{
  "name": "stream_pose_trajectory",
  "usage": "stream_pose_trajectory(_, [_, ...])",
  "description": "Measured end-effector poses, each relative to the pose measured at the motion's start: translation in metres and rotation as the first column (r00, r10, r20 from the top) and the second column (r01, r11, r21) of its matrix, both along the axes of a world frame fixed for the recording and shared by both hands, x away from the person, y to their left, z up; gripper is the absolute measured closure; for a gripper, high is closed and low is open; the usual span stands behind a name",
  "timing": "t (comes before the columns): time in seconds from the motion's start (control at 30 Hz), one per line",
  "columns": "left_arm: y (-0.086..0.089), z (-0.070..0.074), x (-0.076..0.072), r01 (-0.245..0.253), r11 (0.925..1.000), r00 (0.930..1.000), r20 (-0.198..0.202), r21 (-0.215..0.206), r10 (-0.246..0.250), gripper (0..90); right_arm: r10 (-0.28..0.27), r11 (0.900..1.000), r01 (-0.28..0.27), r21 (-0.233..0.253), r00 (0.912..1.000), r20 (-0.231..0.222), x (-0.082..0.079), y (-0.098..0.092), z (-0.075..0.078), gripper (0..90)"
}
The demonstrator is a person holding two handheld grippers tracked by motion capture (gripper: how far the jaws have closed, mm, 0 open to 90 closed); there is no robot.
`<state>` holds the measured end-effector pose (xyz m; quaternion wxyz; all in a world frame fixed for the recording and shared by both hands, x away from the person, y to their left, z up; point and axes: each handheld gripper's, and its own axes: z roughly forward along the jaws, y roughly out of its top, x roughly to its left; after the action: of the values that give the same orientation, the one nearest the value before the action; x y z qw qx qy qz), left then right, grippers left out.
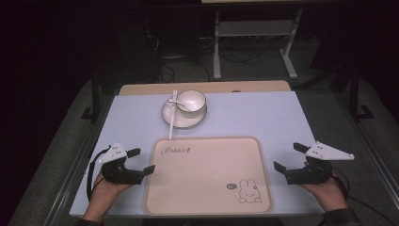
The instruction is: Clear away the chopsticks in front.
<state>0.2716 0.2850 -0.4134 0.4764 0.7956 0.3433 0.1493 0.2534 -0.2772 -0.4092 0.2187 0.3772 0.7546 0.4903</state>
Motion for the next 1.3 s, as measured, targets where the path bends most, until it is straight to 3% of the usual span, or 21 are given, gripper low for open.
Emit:
stream_pose_trajectory(0.17, [0.001,0.001,0.003,-0.008,0.9999,0.9999,-0.013,-0.009,0.008,13.2,0.006,1.000,-0.006,-0.003,0.9999,-0.009,0.002,0.000,-0.001,0.0])
stream_pose_trajectory(0.47, [-0.001,0.006,0.016,-0.044,0.9984,0.9986,-0.028,0.036,0.045,13.1,0.010,1.000,-0.010,-0.012,0.9997,-0.020,0.003,0.001,-0.003,0.0])
stream_pose_trajectory(0.67, [-0.001,0.009,0.025,-0.055,0.9983,0.9976,-0.041,0.018,0.055,13.1,0.003,1.000,-0.004,-0.016,0.9998,-0.021,0.003,0.003,-0.002,0.0])
stream_pose_trajectory(1.3, [-0.020,0.014,0.059,-0.066,0.9970,0.9965,-0.049,0.039,0.068,13.0,0.001,1.000,-0.002,-0.019,0.9998,-0.019,0.004,0.002,-0.002,0.0])
